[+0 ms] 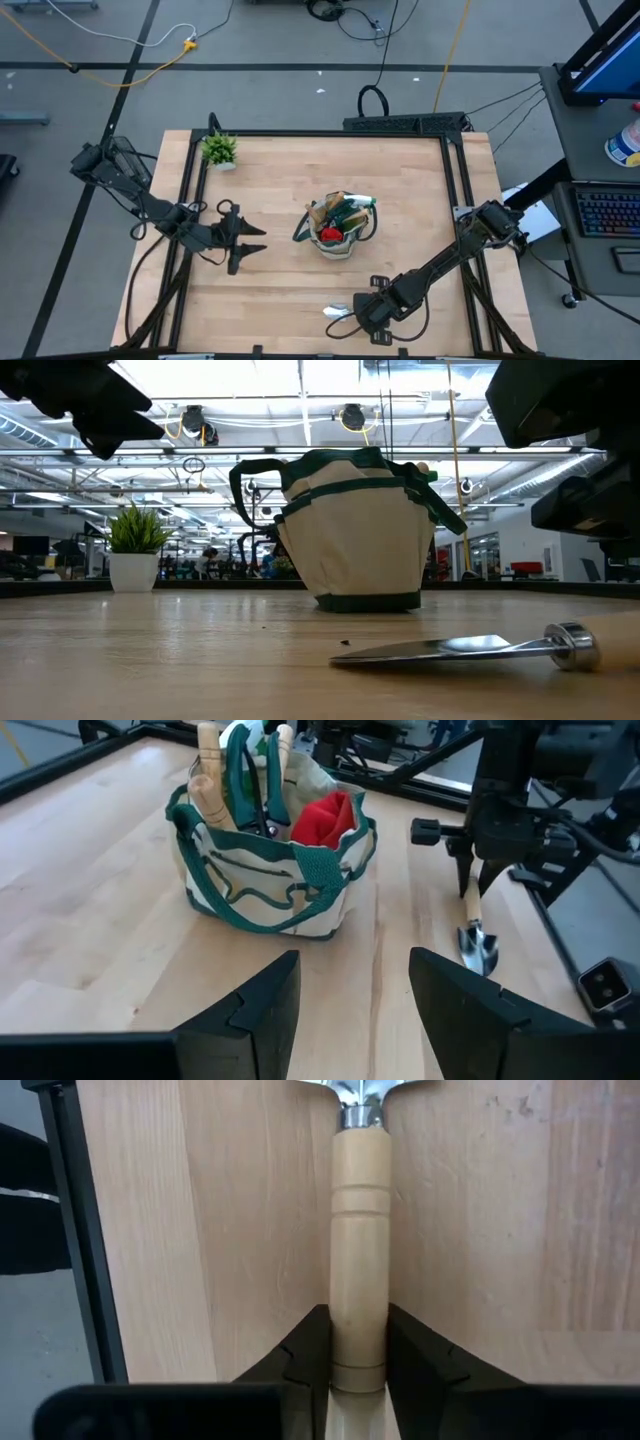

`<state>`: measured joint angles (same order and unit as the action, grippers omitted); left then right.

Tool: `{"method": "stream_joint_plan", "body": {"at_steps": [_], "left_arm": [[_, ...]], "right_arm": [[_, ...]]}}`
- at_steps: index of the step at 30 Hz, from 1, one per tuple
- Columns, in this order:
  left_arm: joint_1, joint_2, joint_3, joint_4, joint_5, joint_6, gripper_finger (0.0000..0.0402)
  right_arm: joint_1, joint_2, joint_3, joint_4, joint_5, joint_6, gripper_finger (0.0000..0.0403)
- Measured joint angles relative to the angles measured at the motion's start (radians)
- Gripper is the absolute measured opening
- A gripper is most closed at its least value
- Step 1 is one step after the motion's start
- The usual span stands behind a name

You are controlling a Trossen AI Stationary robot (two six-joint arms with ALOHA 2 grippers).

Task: Pick & Place Garden tools in Gardening bag
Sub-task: Put the light brown trowel into the light brown gardening bag

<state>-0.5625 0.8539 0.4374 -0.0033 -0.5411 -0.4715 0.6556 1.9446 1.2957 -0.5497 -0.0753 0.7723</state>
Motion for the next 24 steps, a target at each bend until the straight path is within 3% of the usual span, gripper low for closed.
{"method": "stream_joint_plan", "body": {"at_steps": [11, 17, 24], "left_arm": [[0.0, 0.0, 0.0, 0.012, 0.0, -0.132, 0.0196], [0.0, 0.0, 0.0, 0.076, 0.003, -0.252, 0.0196], [-0.001, 0.004, 0.0, 0.27, 0.071, -0.298, 0.0195]], "right_arm": [[-0.001, -0.036, -0.004, -0.024, 0.001, -0.013, 0.0063], [-0.005, -0.104, -0.004, -0.038, 0.083, -0.048, 0.0063], [-0.027, -0.187, -0.002, -0.032, 0.191, -0.134, 0.0063]]}}
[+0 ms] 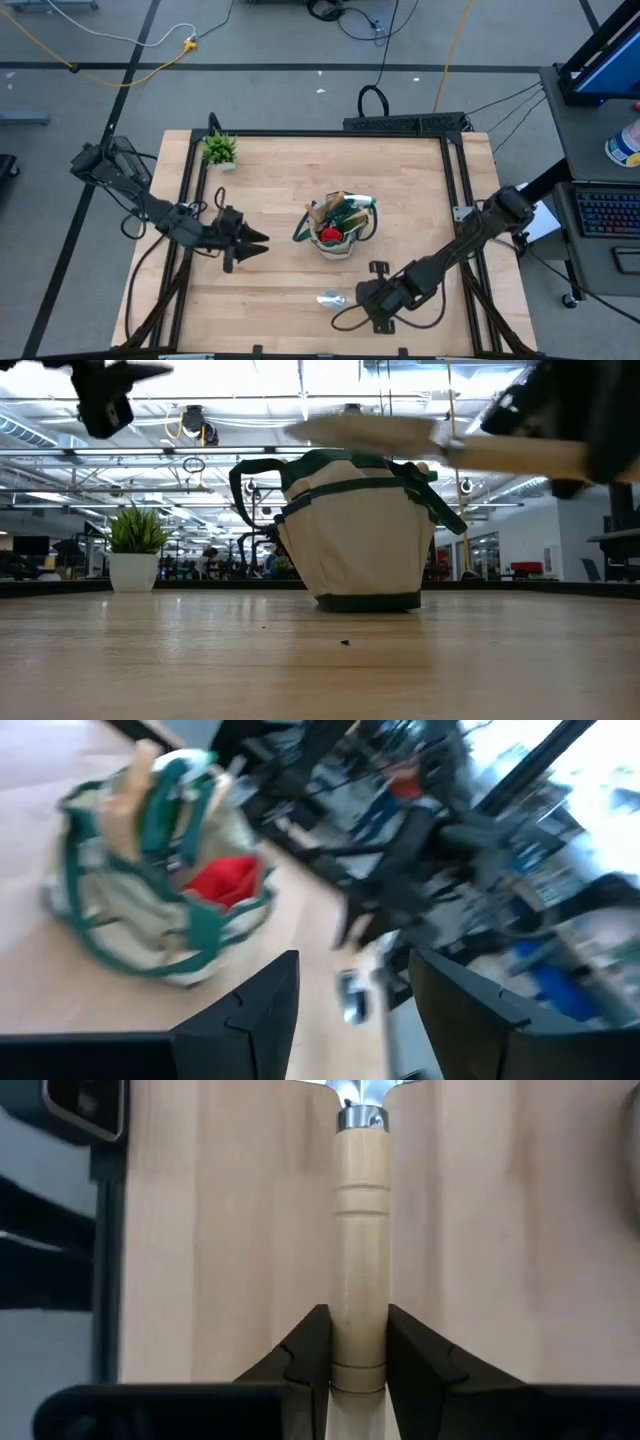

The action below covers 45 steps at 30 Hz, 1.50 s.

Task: Pick & Place Garden tools in Gardening bag
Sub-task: Put the light brown trowel into the light brown gardening bag

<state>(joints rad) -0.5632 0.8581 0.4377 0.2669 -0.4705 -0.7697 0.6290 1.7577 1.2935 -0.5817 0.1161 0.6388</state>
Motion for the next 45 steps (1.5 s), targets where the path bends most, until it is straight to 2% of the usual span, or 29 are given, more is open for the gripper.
{"method": "stream_joint_plan", "body": {"at_steps": [6, 11, 16, 21, 25, 28, 39, 45], "left_arm": [[0.0, 0.0, 0.0, 0.122, 0.026, 0.001, 0.0195], [0.001, 0.0, 0.0, 0.158, 0.026, 0.001, 0.0195], [0.002, 0.001, 0.001, 0.174, 0.022, -0.036, 0.0195], [0.002, 0.002, 0.028, 0.177, -0.007, -0.041, 0.0195], [0.006, 0.014, 0.096, 0.17, -0.031, 0.032, 0.0195], [0.024, 0.032, 0.167, 0.101, -0.032, 0.071, 0.0195], [0.123, 0.184, 0.478, -0.318, -0.026, 0.085, 0.0195], [0.192, 0.266, 0.578, -0.414, 0.014, 0.099, 0.0195]], "right_arm": [[-0.029, -0.042, 0.062, -0.04, 0.085, -0.119, 0.0063], [-0.053, -0.043, 0.187, -0.131, 0.175, -0.264, 0.0063], [-0.077, -0.042, 0.261, -0.149, 0.254, -0.446, 0.0063], [-0.109, -0.042, 0.289, -0.15, 0.311, -0.641, 0.0063], [-0.136, -0.042, 0.289, -0.156, 0.376, -0.796, 0.0063], [-0.154, -0.042, 0.289, -0.157, 0.444, -0.919, 0.0063], [-0.217, -0.042, 0.289, -0.124, 0.725, -1.4, 0.0063], [-0.244, -0.042, 0.289, 0.007, 0.799, -1.635, 0.0063]]}}
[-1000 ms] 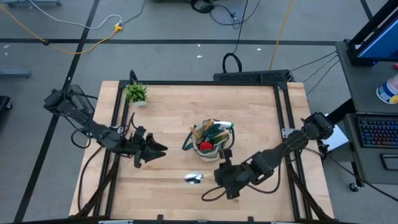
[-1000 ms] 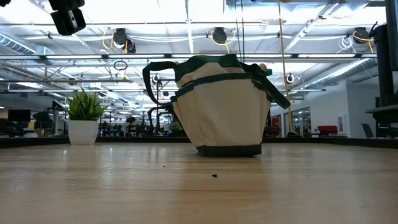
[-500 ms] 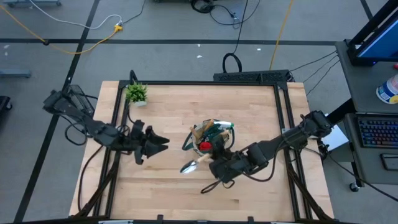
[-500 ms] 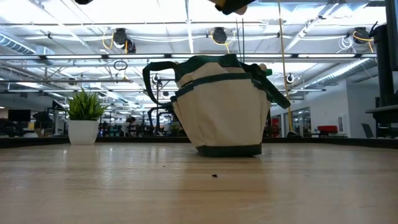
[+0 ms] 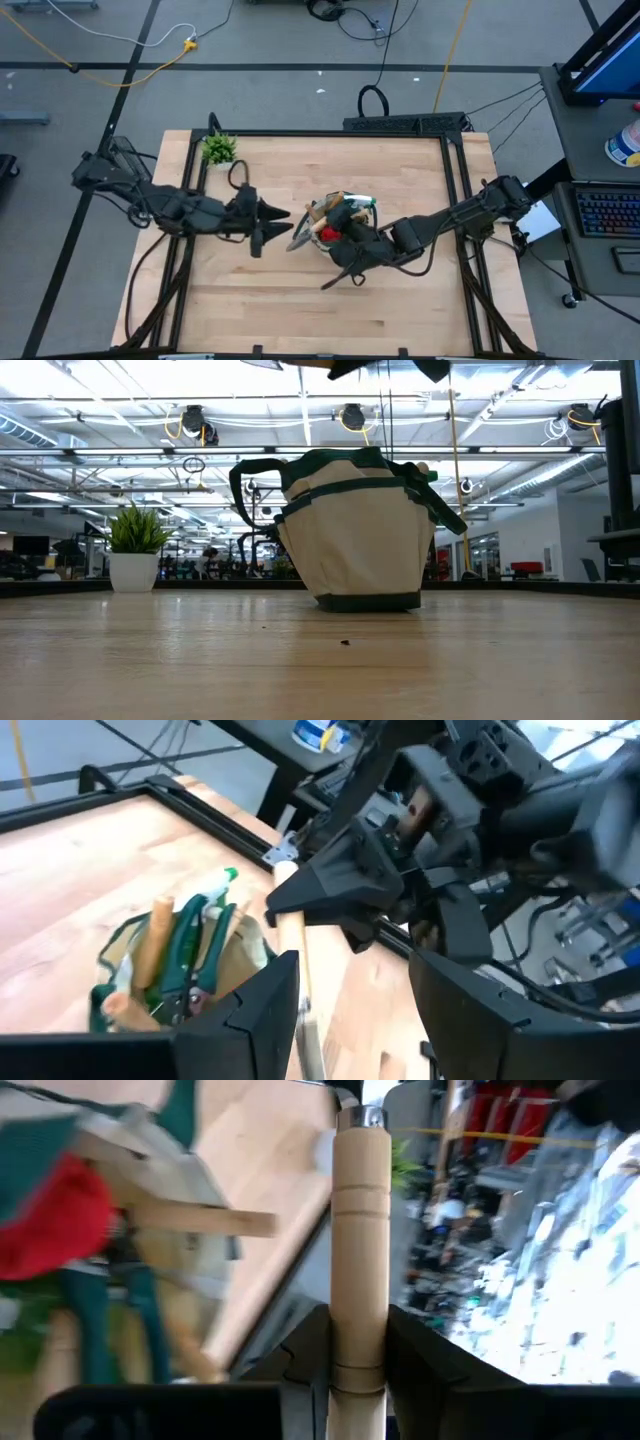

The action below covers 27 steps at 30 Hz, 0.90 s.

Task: Pick & Place Garden tools in Gardening bag
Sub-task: Put the light brown trowel into the light brown gardening bag

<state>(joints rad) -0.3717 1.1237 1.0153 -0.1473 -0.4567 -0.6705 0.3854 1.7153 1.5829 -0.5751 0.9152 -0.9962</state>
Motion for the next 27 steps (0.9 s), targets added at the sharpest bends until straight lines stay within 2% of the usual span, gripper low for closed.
{"method": "stream_joint_plan", "body": {"at_steps": [6, 13, 21, 27], "left_arm": [[0.076, 0.074, 0.069, -0.046, 0.132, 0.042, 0.0195], [0.132, 0.128, 0.137, -0.175, 0.232, 0.041, 0.0195], [0.208, 0.134, 0.142, -0.181, 0.314, 0.04, 0.0195], [0.245, 0.134, 0.142, -0.198, 0.375, 0.037, 0.0195]], "right_arm": [[-0.021, 0.0, 0.0, 0.151, 0.001, -0.233, 0.0063], [-0.039, 0.0, 0.0, 0.267, 0.0, -0.405, 0.0063], [-0.04, 0.0, 0.0, 0.284, -0.053, -0.457, 0.0063], [-0.04, 0.0, 0.0, 0.312, -0.056, -0.47, 0.0063]]}}
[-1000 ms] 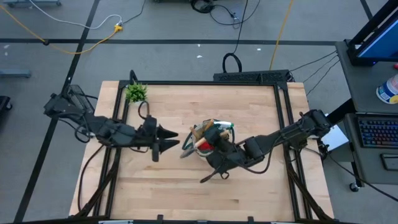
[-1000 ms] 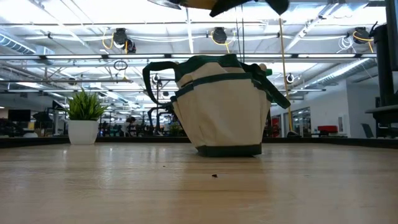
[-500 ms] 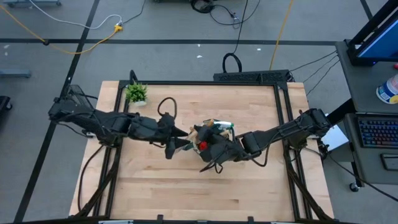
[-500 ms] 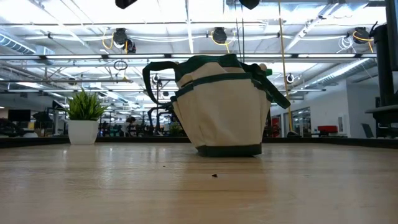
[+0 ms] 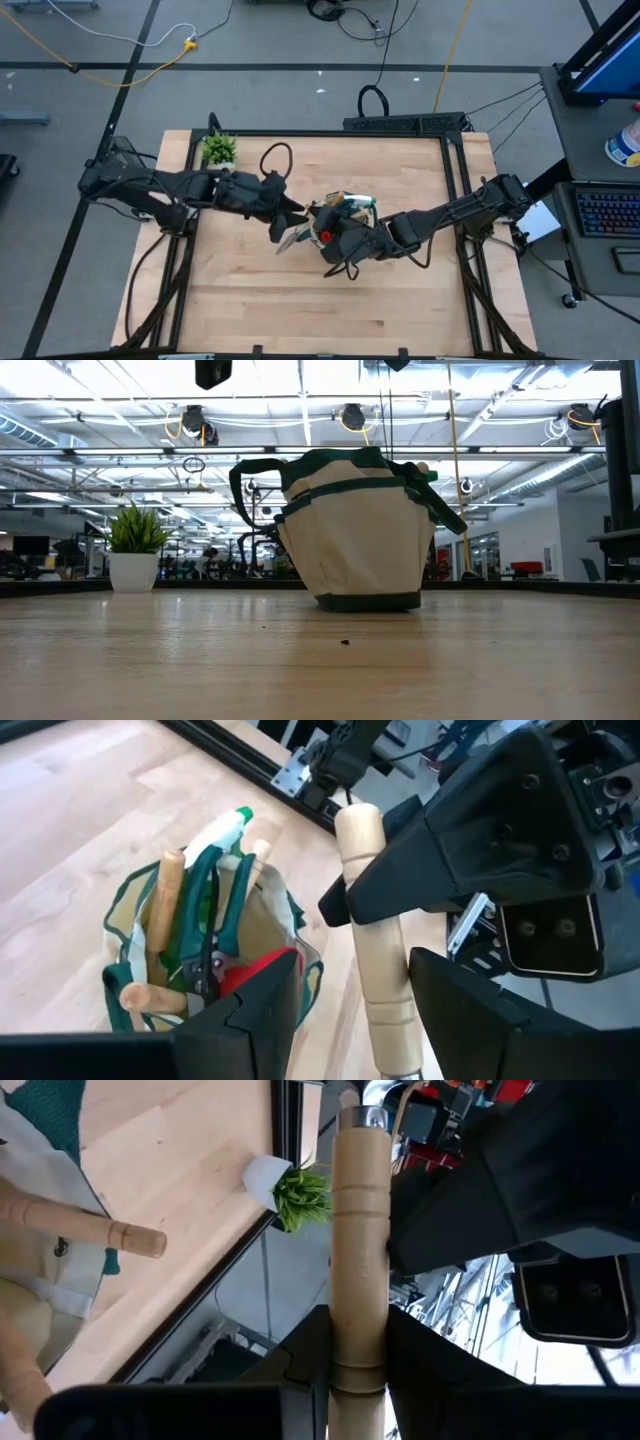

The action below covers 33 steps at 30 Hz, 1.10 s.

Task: Pick & Place Garden tools in Gardening bag
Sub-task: Put the light brown trowel into the light brown gardening bag

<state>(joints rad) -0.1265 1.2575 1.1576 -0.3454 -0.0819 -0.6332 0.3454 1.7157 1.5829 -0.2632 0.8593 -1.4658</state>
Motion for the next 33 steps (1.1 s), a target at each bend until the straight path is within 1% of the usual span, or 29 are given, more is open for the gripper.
{"method": "stream_joint_plan", "body": {"at_steps": [5, 10, 13, 16, 23, 28, 31, 33], "left_arm": [[0.017, 0.011, 0.001, 0.0, 0.04, 0.0, 0.0195], [0.027, 0.045, 0.002, 0.012, 0.105, -0.006, 0.0195], [0.03, 0.066, 0.001, 0.011, 0.13, -0.016, 0.0195], [0.039, 0.083, 0.0, 0.037, 0.163, -0.02, 0.0195], [0.059, 0.099, -0.001, 0.045, 0.213, -0.031, 0.0195], [0.072, 0.1, 0.0, 0.028, 0.216, -0.05, 0.0195], [0.074, 0.099, 0.0, 0.033, 0.216, -0.051, 0.0181], [0.074, 0.098, 0.0, 0.036, 0.218, -0.051, 0.0156]], "right_arm": [[0.0, 0.0, 0.0, 0.003, 0.0, -0.021, 0.0063], [0.0, 0.0, 0.0, 0.004, -0.006, -0.02, 0.0063], [-0.005, 0.005, -0.001, 0.003, -0.046, -0.019, 0.0063], [-0.007, 0.006, -0.001, 0.003, -0.051, -0.02, 0.0063], [-0.006, 0.006, -0.032, 0.005, -0.05, -0.014, 0.0063], [-0.005, 0.006, -0.037, 0.005, -0.05, -0.014, 0.0063], [-0.005, 0.006, -0.037, 0.005, -0.05, -0.013, 0.0063], [-0.005, 0.006, -0.037, 0.002, -0.05, -0.013, 0.0063]]}}
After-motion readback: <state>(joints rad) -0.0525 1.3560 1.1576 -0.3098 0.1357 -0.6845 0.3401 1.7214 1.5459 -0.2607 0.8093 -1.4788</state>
